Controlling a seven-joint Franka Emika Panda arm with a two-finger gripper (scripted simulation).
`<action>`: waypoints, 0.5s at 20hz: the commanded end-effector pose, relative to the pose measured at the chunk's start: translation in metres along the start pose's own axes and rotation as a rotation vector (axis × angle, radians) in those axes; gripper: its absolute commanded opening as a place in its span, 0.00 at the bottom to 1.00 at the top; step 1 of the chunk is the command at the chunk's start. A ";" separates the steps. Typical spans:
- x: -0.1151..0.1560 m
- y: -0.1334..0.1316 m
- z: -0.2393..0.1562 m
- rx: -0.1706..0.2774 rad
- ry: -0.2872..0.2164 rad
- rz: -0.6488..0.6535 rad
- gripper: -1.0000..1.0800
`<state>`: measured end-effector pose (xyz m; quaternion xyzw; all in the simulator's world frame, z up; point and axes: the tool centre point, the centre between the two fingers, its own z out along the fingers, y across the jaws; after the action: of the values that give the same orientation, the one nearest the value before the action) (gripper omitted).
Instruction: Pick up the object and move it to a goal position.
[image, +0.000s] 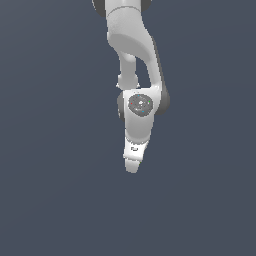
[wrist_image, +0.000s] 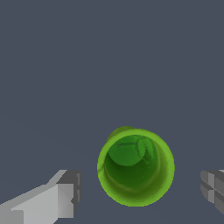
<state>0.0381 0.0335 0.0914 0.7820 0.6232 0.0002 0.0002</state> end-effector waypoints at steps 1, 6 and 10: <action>0.000 0.000 0.005 0.001 0.000 0.000 0.96; 0.000 -0.001 0.030 0.001 0.000 -0.003 0.96; 0.000 -0.001 0.046 0.001 0.000 -0.005 0.96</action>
<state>0.0364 0.0337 0.0509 0.7806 0.6250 -0.0006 -0.0004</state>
